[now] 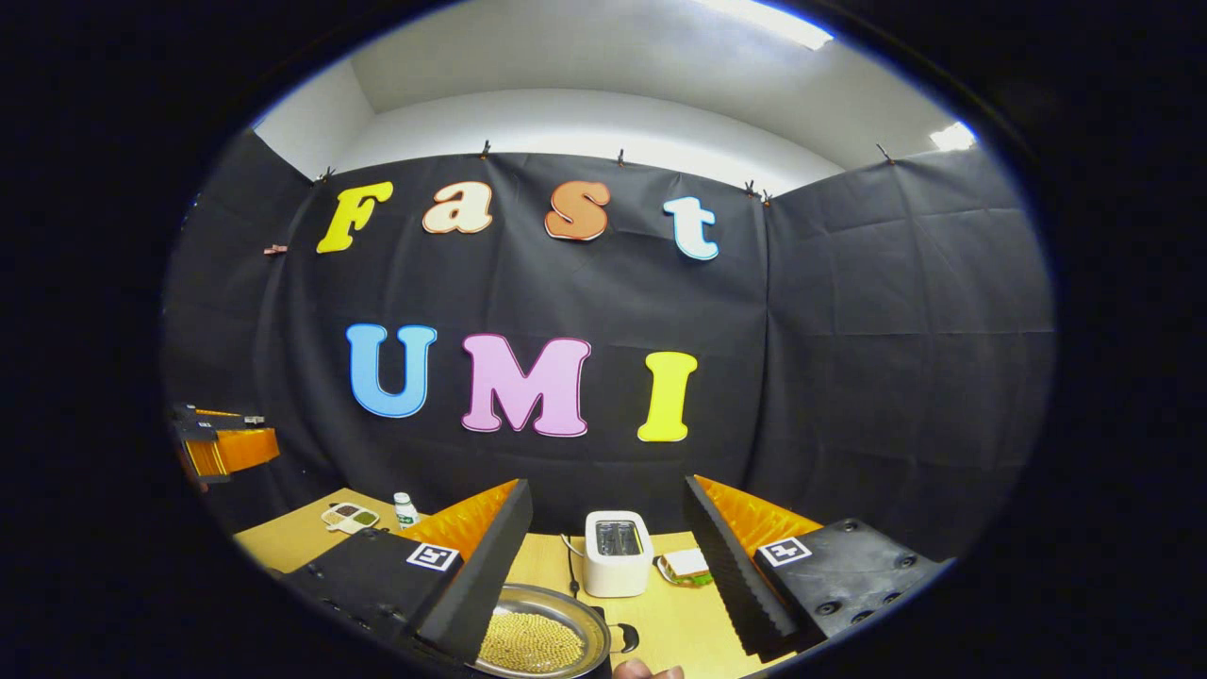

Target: First push the handle of the pot to place it horizontally, then grasp the pot with both hands and set it on the induction cooktop.

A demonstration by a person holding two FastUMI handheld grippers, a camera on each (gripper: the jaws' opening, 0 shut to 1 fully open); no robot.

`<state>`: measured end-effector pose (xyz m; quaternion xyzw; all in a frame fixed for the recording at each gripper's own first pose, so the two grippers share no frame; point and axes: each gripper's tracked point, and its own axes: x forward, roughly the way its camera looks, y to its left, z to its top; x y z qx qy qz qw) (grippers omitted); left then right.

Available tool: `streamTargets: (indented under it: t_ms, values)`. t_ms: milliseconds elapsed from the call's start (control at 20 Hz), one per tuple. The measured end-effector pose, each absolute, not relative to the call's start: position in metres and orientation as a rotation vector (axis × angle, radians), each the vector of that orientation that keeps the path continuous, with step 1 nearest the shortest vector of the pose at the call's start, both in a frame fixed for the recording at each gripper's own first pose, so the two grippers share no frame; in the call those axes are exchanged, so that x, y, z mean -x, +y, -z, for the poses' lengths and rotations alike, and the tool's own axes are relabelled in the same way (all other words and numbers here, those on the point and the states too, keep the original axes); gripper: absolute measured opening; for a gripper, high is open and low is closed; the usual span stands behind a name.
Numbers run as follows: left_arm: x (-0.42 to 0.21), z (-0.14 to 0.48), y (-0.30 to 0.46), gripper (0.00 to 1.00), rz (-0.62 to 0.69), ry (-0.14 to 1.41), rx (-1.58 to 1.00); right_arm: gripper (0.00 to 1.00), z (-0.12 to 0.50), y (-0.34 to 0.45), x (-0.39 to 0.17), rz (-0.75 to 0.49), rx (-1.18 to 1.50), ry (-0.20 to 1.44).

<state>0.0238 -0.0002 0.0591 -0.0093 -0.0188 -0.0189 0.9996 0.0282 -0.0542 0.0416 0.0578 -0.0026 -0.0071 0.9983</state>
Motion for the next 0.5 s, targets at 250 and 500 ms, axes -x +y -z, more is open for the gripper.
streamTargets:
  t_ms: [250,500]
  values:
    - [-0.0117,-0.0572,0.0008,0.95,0.045,-0.051,0.007,0.99,-0.0454,-0.0541,-0.0192,0.040,-0.097,-0.027]
    - [-0.0136,-0.0545,0.0020,0.95,0.041,-0.045,-0.002,0.99,-0.0404,-0.0504,-0.0213,0.044,-0.097,-0.012]
